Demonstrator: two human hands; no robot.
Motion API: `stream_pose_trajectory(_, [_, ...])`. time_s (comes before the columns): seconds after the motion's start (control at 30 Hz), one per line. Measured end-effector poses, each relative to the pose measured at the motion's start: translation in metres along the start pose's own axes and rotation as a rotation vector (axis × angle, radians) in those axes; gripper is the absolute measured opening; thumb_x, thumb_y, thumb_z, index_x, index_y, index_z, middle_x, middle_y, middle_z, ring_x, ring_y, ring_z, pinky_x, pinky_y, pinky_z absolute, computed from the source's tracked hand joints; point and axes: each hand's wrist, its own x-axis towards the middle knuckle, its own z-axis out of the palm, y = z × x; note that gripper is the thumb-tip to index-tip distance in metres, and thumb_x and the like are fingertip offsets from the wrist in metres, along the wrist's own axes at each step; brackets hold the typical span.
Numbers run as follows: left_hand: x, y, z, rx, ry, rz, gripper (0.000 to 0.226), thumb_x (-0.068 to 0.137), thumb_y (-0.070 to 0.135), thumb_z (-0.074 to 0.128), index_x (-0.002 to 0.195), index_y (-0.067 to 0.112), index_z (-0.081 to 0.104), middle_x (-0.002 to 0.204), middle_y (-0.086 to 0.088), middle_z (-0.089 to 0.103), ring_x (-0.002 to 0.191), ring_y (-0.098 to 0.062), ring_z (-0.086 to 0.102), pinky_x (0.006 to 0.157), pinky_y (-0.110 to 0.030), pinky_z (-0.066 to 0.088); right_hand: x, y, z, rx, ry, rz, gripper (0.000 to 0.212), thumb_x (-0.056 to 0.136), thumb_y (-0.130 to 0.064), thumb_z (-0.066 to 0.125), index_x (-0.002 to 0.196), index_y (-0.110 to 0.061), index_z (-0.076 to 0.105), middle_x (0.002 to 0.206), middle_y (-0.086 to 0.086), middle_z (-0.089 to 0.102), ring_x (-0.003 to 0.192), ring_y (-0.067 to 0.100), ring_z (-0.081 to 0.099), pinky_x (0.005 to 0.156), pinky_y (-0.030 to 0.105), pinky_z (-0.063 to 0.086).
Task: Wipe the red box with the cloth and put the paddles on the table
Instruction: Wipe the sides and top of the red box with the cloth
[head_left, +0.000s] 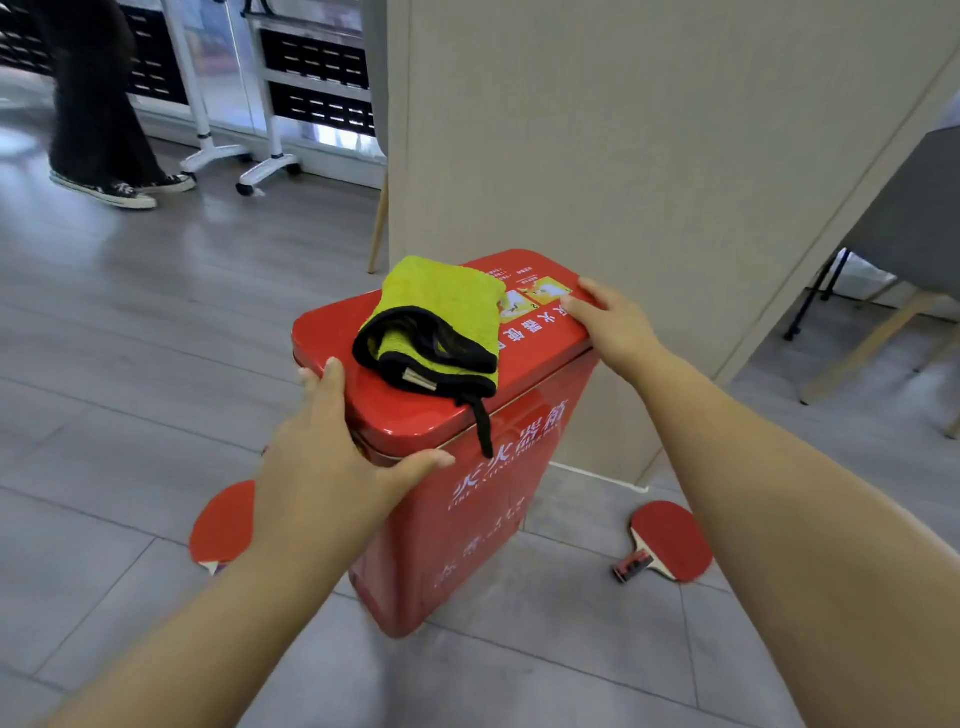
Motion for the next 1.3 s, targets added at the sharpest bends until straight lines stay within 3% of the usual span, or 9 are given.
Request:
stream_pose_trajectory(0.1, [0.002, -0.008, 0.005, -0.033, 0.019, 0.005, 0.129, 0.041, 0.075, 0.069, 0.148, 0.023, 0.017, 0.151, -0.004, 0.036, 0.129, -0.022, 0.047, 0.099, -0.043, 0.045, 0.006, 0.004, -0.003, 0.172, -0.061, 0.022, 0.059, 0.086, -0.031, 0.067, 0.139, -0.021, 0.046, 0.143, 0.001, 0.045, 0.117, 0.012, 0.049, 0.098, 0.022, 0.037])
stream_pose_trajectory(0.33, [0.001, -0.017, 0.007, -0.173, 0.026, 0.040, 0.133, 0.036, 0.071, 0.079, 0.148, 0.030, 0.020, 0.154, 0.003, 0.028, 0.129, -0.020, 0.047, 0.101, -0.046, 0.045, -0.006, 0.012, -0.001, 0.296, 0.025, 0.028, 0.054, 0.085, -0.029, 0.069, 0.135, -0.021, 0.052, 0.137, 0.002, 0.050, 0.115, 0.014, 0.054, 0.102, 0.028, 0.042])
stream_pose_trajectory(0.57, [0.014, -0.023, 0.000, -0.322, -0.092, 0.067, 0.132, 0.032, 0.067, 0.080, 0.147, 0.033, 0.023, 0.151, 0.004, 0.035, 0.126, -0.014, 0.050, 0.101, -0.039, 0.046, -0.043, 0.023, -0.017, 0.149, 0.179, 0.054, 0.056, 0.084, -0.043, 0.066, 0.135, -0.029, 0.051, 0.140, -0.002, 0.049, 0.122, 0.015, 0.050, 0.108, 0.033, 0.036])
stream_pose_trajectory(0.73, [0.039, -0.017, -0.006, -0.512, -0.237, 0.072, 0.128, 0.038, 0.030, 0.095, 0.147, 0.024, 0.027, 0.134, -0.001, 0.055, 0.106, -0.010, 0.061, 0.087, -0.031, 0.049, -0.073, 0.027, -0.026, 0.063, 0.289, 0.077, 0.056, 0.087, -0.047, 0.060, 0.138, -0.029, 0.048, 0.142, -0.003, 0.048, 0.126, 0.016, 0.047, 0.106, 0.030, 0.035])
stream_pose_trajectory(0.83, [0.061, -0.019, -0.005, -0.536, -0.278, 0.106, 0.132, 0.028, 0.044, 0.086, 0.146, 0.022, 0.031, 0.126, 0.004, 0.060, 0.107, -0.011, 0.062, 0.095, -0.033, 0.048, -0.085, 0.030, -0.026, 0.010, 0.352, 0.093, 0.055, 0.089, -0.049, 0.056, 0.139, -0.029, 0.046, 0.142, -0.002, 0.048, 0.126, 0.018, 0.047, 0.102, 0.030, 0.034])
stream_pose_trajectory(1.0, [0.081, -0.023, 0.007, -0.714, -0.308, 0.141, 0.106, 0.043, 0.016, 0.093, 0.138, 0.022, 0.046, 0.126, 0.010, 0.060, 0.112, -0.015, 0.062, 0.089, -0.024, 0.052, -0.090, 0.032, -0.027, 0.016, 0.426, 0.107, 0.055, 0.088, -0.048, 0.058, 0.137, -0.028, 0.048, 0.139, -0.002, 0.050, 0.119, 0.015, 0.050, 0.090, 0.025, 0.035])
stream_pose_trajectory(1.07, [0.077, -0.026, 0.014, -0.741, -0.250, 0.131, 0.094, 0.048, 0.019, 0.091, 0.132, 0.030, 0.050, 0.127, 0.010, 0.061, 0.114, -0.014, 0.060, 0.092, -0.029, 0.051, -0.089, 0.034, -0.026, 0.039, 0.429, 0.110, 0.054, 0.088, -0.048, 0.058, 0.137, -0.028, 0.048, 0.138, -0.001, 0.050, 0.109, 0.010, 0.048, 0.088, 0.023, 0.034])
stream_pose_trajectory(1.2, [0.072, -0.025, 0.022, -0.782, -0.206, 0.138, 0.072, 0.068, -0.005, 0.074, 0.124, 0.035, 0.052, 0.090, 0.018, 0.073, 0.086, 0.001, 0.067, 0.076, -0.014, 0.053, -0.089, 0.039, -0.023, 0.051, 0.437, 0.121, 0.053, 0.087, -0.053, 0.056, 0.136, -0.034, 0.047, 0.137, 0.001, 0.048, 0.108, 0.011, 0.048, 0.091, 0.027, 0.038])
stream_pose_trajectory(1.3, [0.080, -0.022, 0.023, -0.790, -0.220, 0.137, 0.075, 0.069, -0.009, 0.072, 0.130, 0.030, 0.051, 0.084, 0.017, 0.074, 0.081, 0.003, 0.067, 0.071, -0.011, 0.051, -0.089, 0.042, -0.022, 0.064, 0.452, 0.136, 0.054, 0.084, -0.057, 0.056, 0.134, -0.037, 0.048, 0.134, 0.001, 0.050, 0.114, 0.015, 0.050, 0.099, 0.032, 0.040])
